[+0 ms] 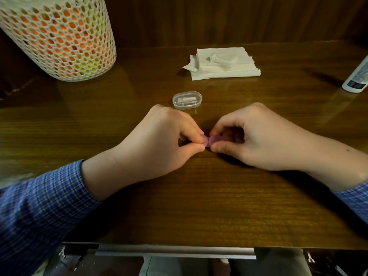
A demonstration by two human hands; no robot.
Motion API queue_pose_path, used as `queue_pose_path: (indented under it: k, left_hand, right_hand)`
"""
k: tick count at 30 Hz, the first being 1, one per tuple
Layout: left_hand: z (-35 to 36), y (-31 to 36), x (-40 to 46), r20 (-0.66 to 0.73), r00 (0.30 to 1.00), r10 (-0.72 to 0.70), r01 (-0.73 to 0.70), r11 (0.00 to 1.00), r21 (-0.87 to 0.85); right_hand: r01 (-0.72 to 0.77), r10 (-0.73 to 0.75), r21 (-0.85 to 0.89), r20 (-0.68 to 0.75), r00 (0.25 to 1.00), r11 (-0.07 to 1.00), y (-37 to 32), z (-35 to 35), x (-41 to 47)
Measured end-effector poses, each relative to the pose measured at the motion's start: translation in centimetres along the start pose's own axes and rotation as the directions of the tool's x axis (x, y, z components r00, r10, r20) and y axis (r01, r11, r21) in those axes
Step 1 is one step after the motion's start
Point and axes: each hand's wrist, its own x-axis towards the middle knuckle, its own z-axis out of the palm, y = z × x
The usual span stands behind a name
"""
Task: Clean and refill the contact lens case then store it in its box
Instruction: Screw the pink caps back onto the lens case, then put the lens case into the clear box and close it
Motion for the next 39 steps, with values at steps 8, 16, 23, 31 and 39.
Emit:
queue_pose_path:
  k: [8,16,23,31,39]
  left_hand:
    - [0.2,0.1,0.0,-0.003,1.0,0.01,-0.01,1.0,0.022]
    - [-1.8,-1.4,0.8,-0.022,1.0,0.008,-0.009,0.999,-0.043]
    - [-2.1,-6.6,3.9,-0.075,0.953,-0.294,0.299,0.952,0.07]
    - [-0.6,-7.3,4.7,-0.047,0.985,-0.169,0.171,0.984,0.047]
    - [-1.3,-6.1,4.5,-0.179,0.943,-0.282,0.219,0.927,-0.306]
  right_hand:
    - [-0.04,0.035,-0.059,-0.087,0.996,0.997,-0.2,0.9,-0.4]
    - [0.026,-0.026,-0.017,0.001,1.0,1.0,0.4,-0.5,0.0]
    - [-0.064,0.069,0.031,-0.218,0.973,0.997,2.0,-2.6,6.1]
    - [0.05,-0.072,-0.141,-0.153,0.986,0.989,2.5,0.2,9.4]
    - [0.211,-0.25,-0.142,-0.385,0.889,0.967,1.7,0.1,7.8]
